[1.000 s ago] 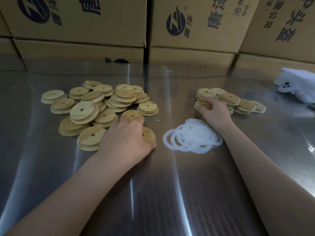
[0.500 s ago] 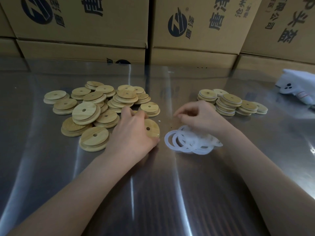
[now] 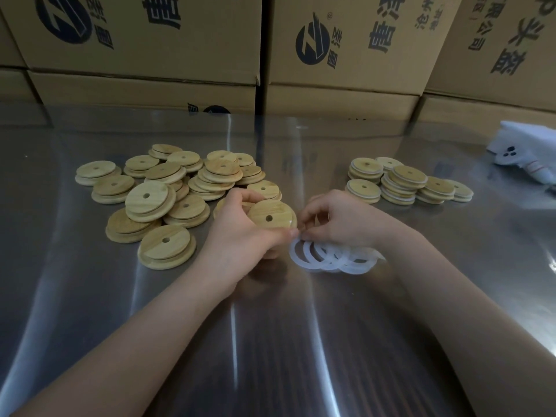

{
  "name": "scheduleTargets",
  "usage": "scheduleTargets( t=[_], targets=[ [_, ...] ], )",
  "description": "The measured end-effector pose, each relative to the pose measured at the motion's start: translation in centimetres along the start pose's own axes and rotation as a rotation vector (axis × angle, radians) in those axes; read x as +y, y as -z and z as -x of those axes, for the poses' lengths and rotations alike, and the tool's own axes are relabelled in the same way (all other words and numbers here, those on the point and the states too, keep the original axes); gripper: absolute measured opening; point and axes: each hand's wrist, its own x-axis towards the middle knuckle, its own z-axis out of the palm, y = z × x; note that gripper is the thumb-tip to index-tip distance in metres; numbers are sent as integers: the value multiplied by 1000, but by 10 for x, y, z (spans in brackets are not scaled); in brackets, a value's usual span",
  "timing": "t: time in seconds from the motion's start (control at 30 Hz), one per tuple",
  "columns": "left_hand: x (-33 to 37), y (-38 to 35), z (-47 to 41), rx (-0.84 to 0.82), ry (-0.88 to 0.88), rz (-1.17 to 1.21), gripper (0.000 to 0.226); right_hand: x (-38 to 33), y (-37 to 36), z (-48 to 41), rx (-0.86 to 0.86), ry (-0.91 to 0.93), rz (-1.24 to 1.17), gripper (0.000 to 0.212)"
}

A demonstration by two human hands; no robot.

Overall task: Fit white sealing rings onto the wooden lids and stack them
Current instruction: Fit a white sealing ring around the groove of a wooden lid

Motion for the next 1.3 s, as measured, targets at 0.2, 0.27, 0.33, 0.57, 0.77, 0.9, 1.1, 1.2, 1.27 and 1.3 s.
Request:
scheduleTargets(
  t=[0.2, 0.27, 0.33, 0.57, 0.77, 0.9, 1.1, 1.2, 1.27, 1.3],
  targets=[
    [-2, 0, -3, -72, 101, 258, 63, 0, 3, 1, 10, 6, -63, 30],
    [-2, 0, -3, -69, 108, 309, 61, 1, 3, 1, 21, 4, -65, 24],
    [-2, 0, -3, -75, 126, 368, 59, 1, 3, 1, 38, 4, -59, 22],
    [-4, 6, -7, -94, 206, 516, 44, 0, 3, 1, 145, 45, -83, 27],
    [-5, 7, -12, -73, 222, 639, 22, -4, 4, 3, 179, 48, -137, 28],
    [-4, 8, -13, -49, 220, 710, 22, -7, 8, 5, 231, 16, -165, 26],
    [-4, 8, -13, -72, 200, 723, 27, -19, 15, 11, 346, 41, -340, 24],
    [-4, 7, -12, -105, 191, 724, 29, -25, 17, 15, 336, 73, -513, 22],
    [-4, 7, -12, -131, 171, 718, 29, -28, 14, 15, 297, 77, -585, 19],
    [-4, 7, -11, -150, 156, 703, 29, -29, 12, 15, 277, 79, -603, 17]
  ],
)
